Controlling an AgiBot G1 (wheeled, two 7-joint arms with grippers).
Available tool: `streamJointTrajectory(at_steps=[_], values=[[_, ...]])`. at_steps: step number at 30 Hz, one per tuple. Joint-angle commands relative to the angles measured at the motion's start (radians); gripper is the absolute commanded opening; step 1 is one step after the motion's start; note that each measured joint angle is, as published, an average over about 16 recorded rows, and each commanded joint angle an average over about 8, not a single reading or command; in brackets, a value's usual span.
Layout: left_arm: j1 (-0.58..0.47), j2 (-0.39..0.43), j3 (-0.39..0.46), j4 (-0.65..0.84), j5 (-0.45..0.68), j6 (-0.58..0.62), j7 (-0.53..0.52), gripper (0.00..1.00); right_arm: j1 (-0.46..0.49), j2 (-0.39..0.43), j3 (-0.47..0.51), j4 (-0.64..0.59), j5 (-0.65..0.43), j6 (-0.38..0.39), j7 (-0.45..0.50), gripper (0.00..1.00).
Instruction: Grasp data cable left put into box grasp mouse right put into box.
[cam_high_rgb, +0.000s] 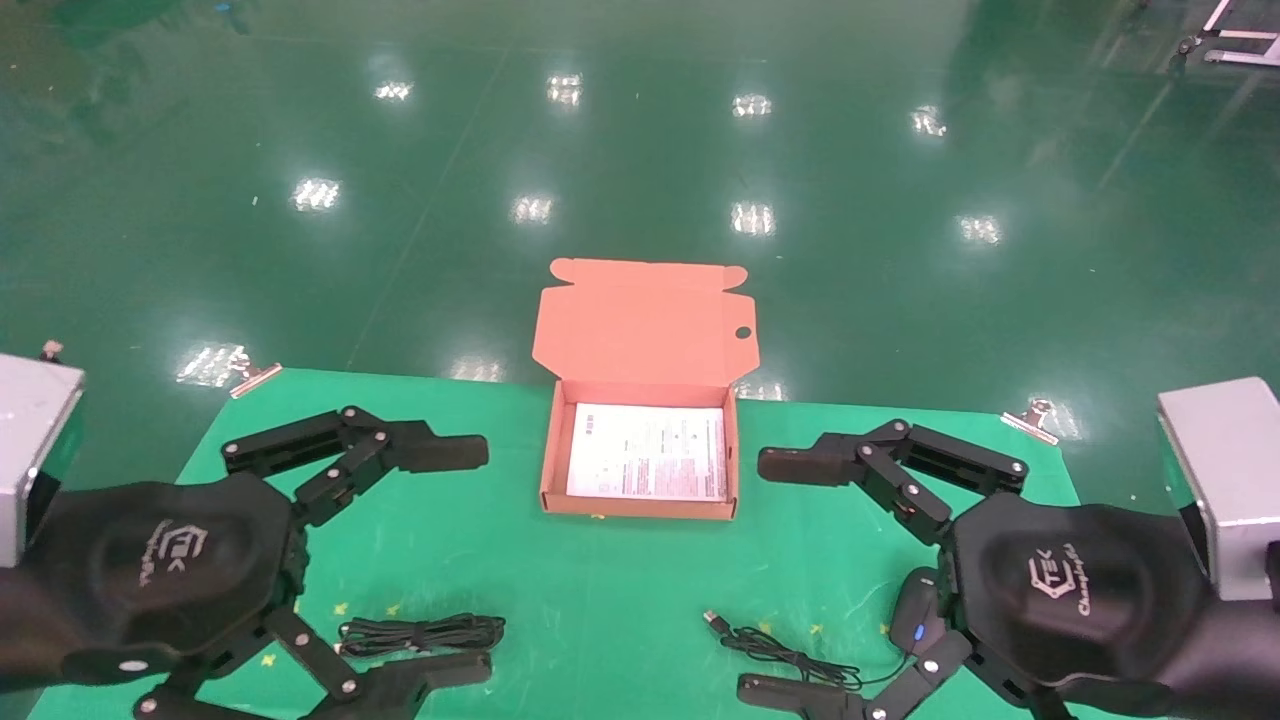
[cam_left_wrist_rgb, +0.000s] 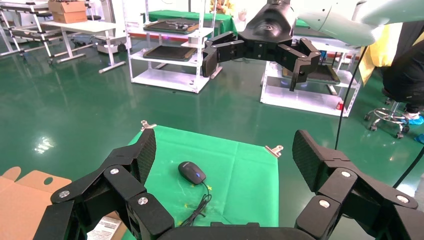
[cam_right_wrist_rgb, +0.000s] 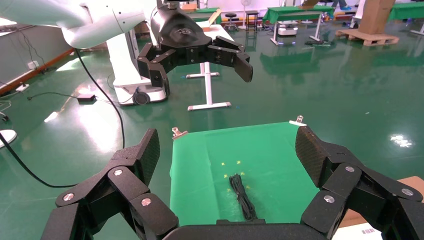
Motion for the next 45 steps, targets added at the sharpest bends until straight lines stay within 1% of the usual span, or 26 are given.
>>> streamJointTrajectory(at_steps=[1, 13, 17, 20, 22, 26, 33, 36, 41, 45], values=[[0.000, 0.000, 0.000, 0.000, 0.000, 0.000, 0.000, 1.00, 0.000, 0.000, 0.000, 0.000, 0.000, 0.000, 0.000, 1.00], [-0.003, -0.001, 0.002, -0.001, 0.003, 0.002, -0.001, 1.00, 0.000, 0.000, 0.000, 0.000, 0.000, 0.000, 0.000, 1.00], [-0.018, -0.003, 0.015, -0.005, 0.026, 0.012, -0.011, 1.00, 0.004, 0.002, -0.002, 0.001, -0.009, 0.001, -0.002, 1.00], [-0.037, -0.006, 0.036, -0.004, 0.061, 0.024, -0.026, 1.00, 0.021, 0.008, -0.011, 0.013, -0.047, -0.001, -0.013, 1.00], [-0.051, -0.006, 0.053, 0.001, 0.091, 0.032, -0.037, 1.00, 0.042, 0.011, -0.024, 0.026, -0.094, -0.003, -0.025, 1.00], [-0.093, -0.001, 0.098, 0.015, 0.174, 0.050, -0.056, 1.00, 0.113, 0.003, -0.068, 0.052, -0.230, -0.016, -0.065, 1.00], [-0.204, 0.030, 0.205, 0.062, 0.363, 0.075, -0.075, 1.00, 0.268, -0.059, -0.185, 0.071, -0.509, -0.044, -0.180, 1.00], [-0.256, 0.050, 0.259, 0.087, 0.448, 0.079, -0.073, 1.00, 0.319, -0.092, -0.246, 0.074, -0.626, -0.046, -0.234, 1.00], [-0.340, 0.093, 0.358, 0.126, 0.598, 0.081, -0.058, 1.00, 0.362, -0.150, -0.356, 0.076, -0.796, -0.043, -0.311, 1.00], [-0.392, 0.142, 0.443, 0.168, 0.720, 0.076, -0.050, 1.00, 0.358, -0.189, -0.428, 0.073, -0.886, -0.032, -0.349, 1.00]])
